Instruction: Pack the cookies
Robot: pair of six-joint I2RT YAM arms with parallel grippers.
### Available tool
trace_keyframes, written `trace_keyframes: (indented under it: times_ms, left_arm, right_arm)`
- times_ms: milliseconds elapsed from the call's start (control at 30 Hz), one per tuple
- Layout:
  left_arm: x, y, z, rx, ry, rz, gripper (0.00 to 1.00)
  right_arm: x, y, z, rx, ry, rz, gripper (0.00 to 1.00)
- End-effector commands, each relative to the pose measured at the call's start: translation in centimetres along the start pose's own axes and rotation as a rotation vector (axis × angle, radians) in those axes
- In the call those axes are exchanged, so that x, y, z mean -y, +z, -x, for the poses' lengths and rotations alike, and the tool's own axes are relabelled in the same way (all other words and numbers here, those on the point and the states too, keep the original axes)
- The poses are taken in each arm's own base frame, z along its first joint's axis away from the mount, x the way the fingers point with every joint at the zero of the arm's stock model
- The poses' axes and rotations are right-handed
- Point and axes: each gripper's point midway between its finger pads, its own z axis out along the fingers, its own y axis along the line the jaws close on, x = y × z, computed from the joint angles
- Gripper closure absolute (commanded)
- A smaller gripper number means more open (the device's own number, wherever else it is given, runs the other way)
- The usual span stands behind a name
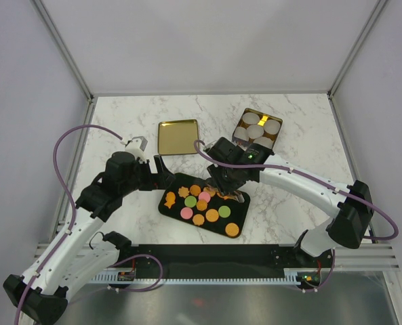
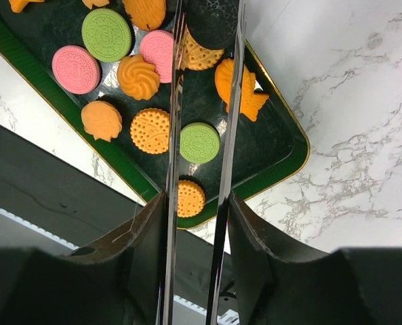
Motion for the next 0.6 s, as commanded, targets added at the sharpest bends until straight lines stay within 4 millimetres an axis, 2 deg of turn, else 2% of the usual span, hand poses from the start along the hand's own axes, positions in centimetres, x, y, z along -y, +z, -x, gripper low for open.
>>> trace_keyframes:
  times_ms: [0,267,567]
  left_arm:
    - [0.3,-0.4,0.2,0.007,0.035,-0.02,0.02]
    - [0.3,-0.4,0.3,0.008,0.035,-0.021,0.02]
    - [0.4,-0.5,0.3,0.011,0.035,-0.025,0.02]
  right_arm:
    - [-0.3,-0.6,0.8,0.042,0.0,0.007,0.59]
    - [-0.6,-2.4,1.5,0.082,0.015,0.026,0.6]
    - [0.2,-3.7,2.6,0.116,0.06,0.033,0.6]
